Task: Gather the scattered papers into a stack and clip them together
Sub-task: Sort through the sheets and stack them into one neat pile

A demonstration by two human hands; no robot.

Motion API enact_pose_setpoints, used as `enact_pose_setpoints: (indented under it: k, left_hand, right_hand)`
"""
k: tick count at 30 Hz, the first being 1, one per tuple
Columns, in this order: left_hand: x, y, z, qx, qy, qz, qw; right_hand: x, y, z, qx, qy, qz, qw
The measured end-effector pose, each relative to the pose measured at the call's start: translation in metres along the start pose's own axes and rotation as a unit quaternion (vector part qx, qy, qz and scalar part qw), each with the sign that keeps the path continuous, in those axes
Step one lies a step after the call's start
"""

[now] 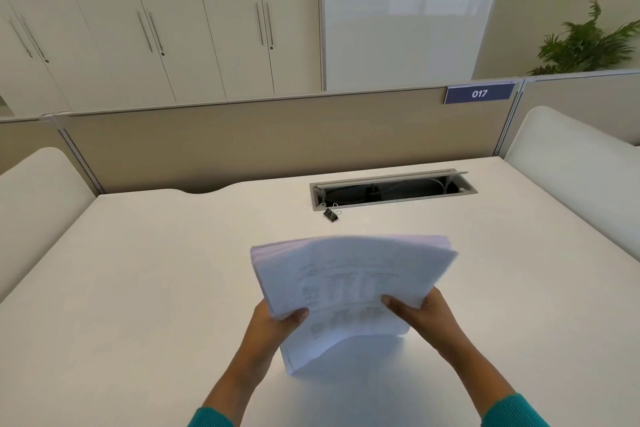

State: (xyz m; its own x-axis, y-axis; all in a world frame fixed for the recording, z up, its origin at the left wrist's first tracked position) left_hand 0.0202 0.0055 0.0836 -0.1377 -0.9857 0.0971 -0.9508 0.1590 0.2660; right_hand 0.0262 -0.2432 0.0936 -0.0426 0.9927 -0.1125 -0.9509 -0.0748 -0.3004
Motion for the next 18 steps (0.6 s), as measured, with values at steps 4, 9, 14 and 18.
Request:
enact_pose_setpoints:
  k: [4,9,14,18]
  left_hand:
    - [0.004,0.003,-0.018,0.014,-0.018,0.002,1.0]
    - [0.004,0.001,-0.018,0.012,-0.013,0.0,1.0]
    - [0.003,-0.001,0.005,-0.019,-0.01,-0.012,1.0]
    - [0.004,-0.002,0.025,-0.046,-0.019,-0.022,0.998]
  right_hand:
    - [0.004,-0.002,0.008,-0.021,-0.003,0.017,1.0]
    - [0.004,-0.005,0.012,-0.043,-0.01,0.005,0.999]
    - [0.006,0.002,-0.012,-0.018,-0.001,-0.014,1.0]
    - [0.008,0.013,-0.036,0.021,0.035,-0.023,0.999]
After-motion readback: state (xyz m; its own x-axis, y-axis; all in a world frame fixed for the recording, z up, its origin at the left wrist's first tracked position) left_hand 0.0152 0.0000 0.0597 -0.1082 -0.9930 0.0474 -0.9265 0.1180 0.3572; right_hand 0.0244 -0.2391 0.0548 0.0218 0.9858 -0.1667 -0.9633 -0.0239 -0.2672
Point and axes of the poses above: each hand's wrist, its own y-axis away from the middle knuckle, its own x-axis out of the palm, z = x × y, the point moved 5 cm from there along -y, towards the middle knuckle, and after that the axes turned 15 degrees about -x, right-handed, at the moved point
